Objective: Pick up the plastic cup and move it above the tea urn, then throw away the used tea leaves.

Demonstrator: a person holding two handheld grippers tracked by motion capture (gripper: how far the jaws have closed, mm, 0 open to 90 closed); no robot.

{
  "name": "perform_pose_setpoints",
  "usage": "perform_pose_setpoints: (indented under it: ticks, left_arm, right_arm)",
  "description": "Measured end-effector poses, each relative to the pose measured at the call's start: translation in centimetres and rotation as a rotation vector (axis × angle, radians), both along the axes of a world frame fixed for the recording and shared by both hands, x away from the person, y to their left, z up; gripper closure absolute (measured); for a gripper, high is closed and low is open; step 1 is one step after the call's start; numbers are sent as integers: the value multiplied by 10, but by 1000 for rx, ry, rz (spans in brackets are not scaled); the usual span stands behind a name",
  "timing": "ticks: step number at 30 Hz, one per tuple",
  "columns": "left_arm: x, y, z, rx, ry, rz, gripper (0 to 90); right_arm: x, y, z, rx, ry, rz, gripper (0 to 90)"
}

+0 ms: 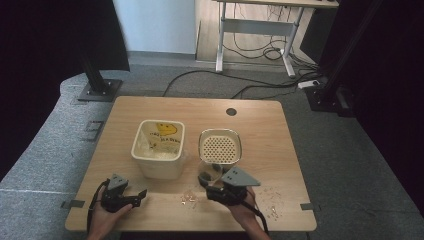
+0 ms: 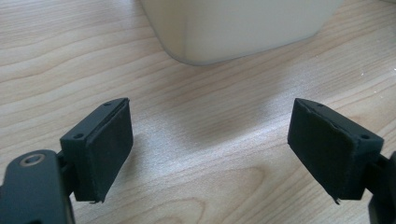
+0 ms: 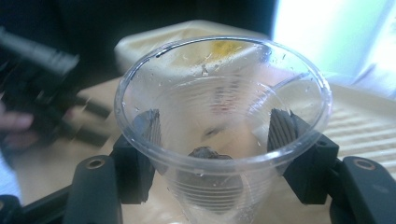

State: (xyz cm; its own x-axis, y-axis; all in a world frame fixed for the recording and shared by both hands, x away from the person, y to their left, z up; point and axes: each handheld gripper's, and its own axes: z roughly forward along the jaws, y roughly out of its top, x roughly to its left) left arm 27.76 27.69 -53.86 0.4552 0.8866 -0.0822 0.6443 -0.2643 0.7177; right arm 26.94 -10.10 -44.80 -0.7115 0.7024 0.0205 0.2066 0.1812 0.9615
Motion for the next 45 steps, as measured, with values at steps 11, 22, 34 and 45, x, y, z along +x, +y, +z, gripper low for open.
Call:
perform_pose_setpoints:
  ticks: [11, 22, 34, 45]
  left_arm:
    - [1, -2, -2, -3, 15, -9, 142]
    - [2, 1, -3, -11, 21, -2, 143]
    - [3, 1, -5, -3, 33, -7, 144]
    - [4, 2, -5, 3, 34, 5, 143]
  right_arm:
    - [43, -64, 55, -11, -61, -234, 359]
    - [79, -78, 58, -51, -86, -297, 359]
    - [93, -56, 64, -286, -186, -331, 359]
    - [99, -17, 49, -874, -476, -337, 359]
